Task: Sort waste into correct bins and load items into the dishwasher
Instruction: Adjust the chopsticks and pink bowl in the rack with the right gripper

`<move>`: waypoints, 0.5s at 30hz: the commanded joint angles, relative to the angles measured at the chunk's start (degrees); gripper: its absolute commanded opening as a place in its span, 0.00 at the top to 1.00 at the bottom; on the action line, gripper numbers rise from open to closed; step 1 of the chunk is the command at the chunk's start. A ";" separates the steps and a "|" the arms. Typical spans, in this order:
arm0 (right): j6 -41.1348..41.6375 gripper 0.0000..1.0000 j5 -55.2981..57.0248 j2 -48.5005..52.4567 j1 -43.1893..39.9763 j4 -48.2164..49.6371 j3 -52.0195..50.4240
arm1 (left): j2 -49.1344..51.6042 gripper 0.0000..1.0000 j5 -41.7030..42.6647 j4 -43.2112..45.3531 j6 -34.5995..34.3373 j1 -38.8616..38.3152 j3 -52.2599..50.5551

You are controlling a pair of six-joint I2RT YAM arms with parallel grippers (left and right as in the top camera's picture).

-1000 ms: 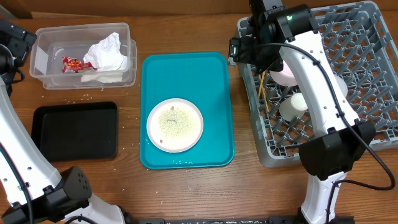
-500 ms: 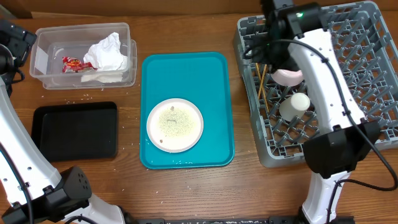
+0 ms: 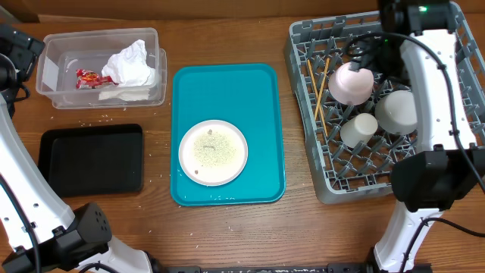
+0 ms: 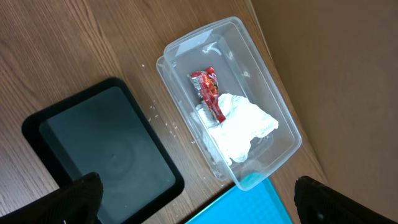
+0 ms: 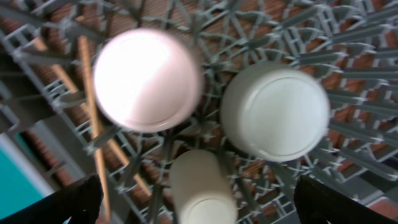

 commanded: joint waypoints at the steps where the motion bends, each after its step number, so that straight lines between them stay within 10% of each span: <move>1: -0.15 0.00 4.81 -2.34 -2.73 -0.02 1.53 | 0.39 0.00 -0.70 0.04 0.85 -0.39 0.04; 15: 0.31 0.00 5.49 -2.34 -14.16 0.48 1.49 | 0.39 0.00 -0.70 0.04 0.85 -0.39 0.04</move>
